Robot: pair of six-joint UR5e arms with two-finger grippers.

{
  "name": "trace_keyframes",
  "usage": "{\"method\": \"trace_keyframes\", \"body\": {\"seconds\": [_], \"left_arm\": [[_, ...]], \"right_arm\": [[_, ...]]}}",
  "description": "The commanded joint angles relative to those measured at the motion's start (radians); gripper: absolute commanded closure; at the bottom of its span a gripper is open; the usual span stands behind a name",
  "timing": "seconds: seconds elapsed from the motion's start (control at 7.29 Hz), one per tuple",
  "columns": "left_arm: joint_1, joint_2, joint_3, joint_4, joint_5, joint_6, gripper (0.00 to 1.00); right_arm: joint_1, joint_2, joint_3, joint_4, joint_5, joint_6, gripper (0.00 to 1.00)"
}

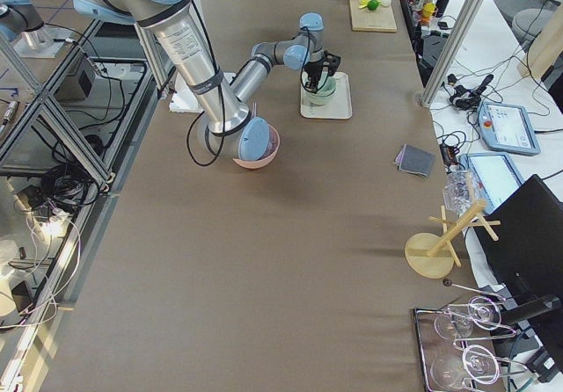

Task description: Stack green bowls together

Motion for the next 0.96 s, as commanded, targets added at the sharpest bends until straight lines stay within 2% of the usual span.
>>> {"method": "trace_keyframes", "body": {"seconds": [0.0,0.82], "left_arm": [[0.0,0.005,0.0,0.0,0.0,0.002,0.01],[0.0,0.005,-0.002,-0.002,-0.001,0.002,0.01]], "right_arm": [[-0.002,0.003,-0.008,0.0,-0.012,-0.001,1.0],[-0.002,0.011,-0.025,0.009,-0.02,-0.003,1.0]]}}
